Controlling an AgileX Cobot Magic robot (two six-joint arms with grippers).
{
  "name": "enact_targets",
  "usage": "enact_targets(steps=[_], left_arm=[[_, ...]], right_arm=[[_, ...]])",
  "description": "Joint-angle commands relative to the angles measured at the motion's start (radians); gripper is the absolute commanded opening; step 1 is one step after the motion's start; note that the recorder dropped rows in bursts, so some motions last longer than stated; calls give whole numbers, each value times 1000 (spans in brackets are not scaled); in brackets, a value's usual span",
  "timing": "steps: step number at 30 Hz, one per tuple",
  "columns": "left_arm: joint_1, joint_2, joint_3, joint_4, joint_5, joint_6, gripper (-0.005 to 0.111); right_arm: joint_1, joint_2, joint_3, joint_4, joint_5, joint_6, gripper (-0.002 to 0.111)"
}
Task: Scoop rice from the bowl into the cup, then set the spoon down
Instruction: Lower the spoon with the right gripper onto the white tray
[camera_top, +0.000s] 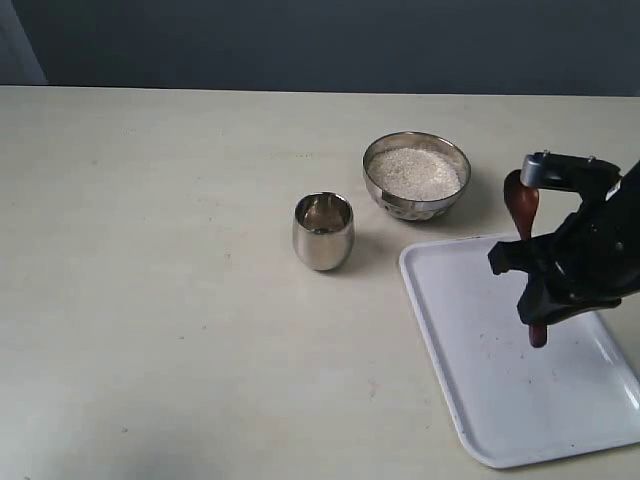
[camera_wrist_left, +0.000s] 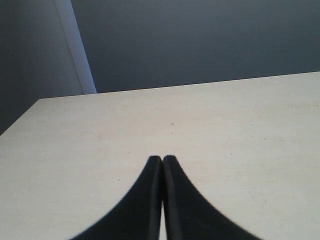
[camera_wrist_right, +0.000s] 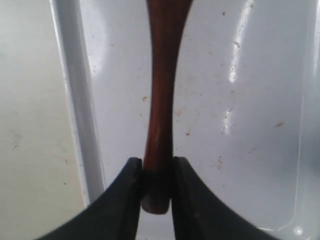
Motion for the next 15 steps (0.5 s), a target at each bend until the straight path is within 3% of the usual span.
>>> enact_targets(steps=[1, 15], left_arm=[[0, -5, -3, 3, -3, -3, 0], [0, -5, -3, 3, -7, -3, 0]], right_arm=[[-6, 27, 4, 15, -12, -10, -1], [-6, 42, 4, 16, 8, -12, -1]])
